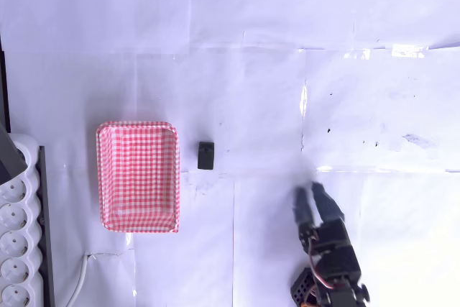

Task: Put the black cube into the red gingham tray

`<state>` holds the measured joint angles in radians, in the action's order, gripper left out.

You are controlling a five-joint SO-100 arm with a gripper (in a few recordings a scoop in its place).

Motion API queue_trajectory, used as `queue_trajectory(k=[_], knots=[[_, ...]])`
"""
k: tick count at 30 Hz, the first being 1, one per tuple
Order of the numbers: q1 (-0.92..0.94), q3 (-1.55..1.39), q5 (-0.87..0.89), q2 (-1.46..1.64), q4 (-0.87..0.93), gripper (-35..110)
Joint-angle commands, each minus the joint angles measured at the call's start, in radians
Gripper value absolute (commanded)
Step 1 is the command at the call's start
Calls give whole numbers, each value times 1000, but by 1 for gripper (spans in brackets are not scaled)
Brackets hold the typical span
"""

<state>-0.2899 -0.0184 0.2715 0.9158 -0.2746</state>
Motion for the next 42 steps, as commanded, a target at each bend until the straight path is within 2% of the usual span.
queue_trajectory(k=[1, 3, 14, 20, 28, 42], knots=[[-43, -11, 11, 267, -341, 51], [-57, -12, 5, 373, -459, 55], [-189, -55, -135, 808, -974, 55], [-206, -199, -156, 963, -1011, 55], [-225, -360, -192, 1192, -1200, 55], [-278, -644, -196, 1336, -1163, 55]])
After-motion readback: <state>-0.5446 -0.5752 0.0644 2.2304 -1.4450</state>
